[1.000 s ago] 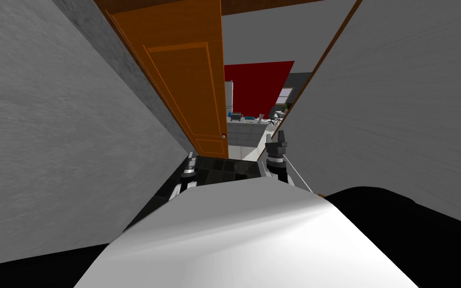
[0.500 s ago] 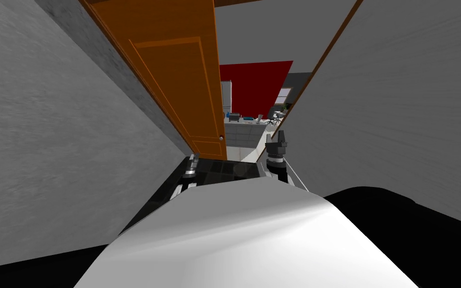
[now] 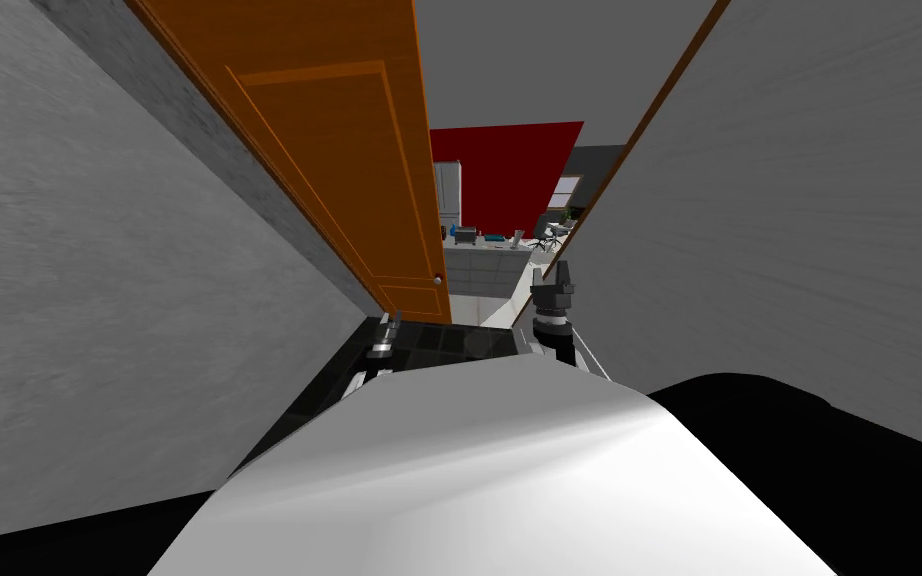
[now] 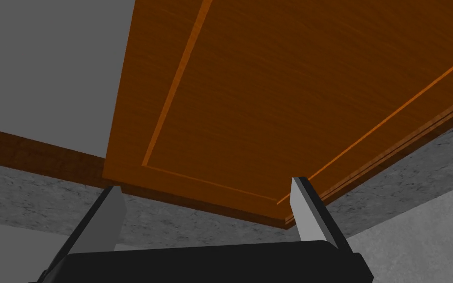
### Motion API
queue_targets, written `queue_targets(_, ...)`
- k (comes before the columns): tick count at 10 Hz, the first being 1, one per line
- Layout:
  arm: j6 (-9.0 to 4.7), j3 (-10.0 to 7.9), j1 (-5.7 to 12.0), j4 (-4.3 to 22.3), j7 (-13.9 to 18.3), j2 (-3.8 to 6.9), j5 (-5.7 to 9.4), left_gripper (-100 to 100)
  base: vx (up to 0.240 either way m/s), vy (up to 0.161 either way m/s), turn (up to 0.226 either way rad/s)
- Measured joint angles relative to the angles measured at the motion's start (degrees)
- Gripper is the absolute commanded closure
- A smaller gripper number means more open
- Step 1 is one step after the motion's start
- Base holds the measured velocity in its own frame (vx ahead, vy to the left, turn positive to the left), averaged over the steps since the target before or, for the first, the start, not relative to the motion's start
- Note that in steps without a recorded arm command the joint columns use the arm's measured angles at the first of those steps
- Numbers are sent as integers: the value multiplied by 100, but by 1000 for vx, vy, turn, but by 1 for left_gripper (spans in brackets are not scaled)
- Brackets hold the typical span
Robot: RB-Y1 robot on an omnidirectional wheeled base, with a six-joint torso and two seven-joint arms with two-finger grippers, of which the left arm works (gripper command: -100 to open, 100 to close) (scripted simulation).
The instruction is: Pull the door open
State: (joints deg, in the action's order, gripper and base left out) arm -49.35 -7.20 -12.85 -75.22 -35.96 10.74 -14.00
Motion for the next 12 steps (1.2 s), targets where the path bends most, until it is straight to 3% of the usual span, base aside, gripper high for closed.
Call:
queue_targets(6,-208,-54,224,879,-658,104,-241,-100,106,-67,-19)
queue_targets(12,-344,-94,397,1585,-1237,199,-463,-100,107,-52,-17)
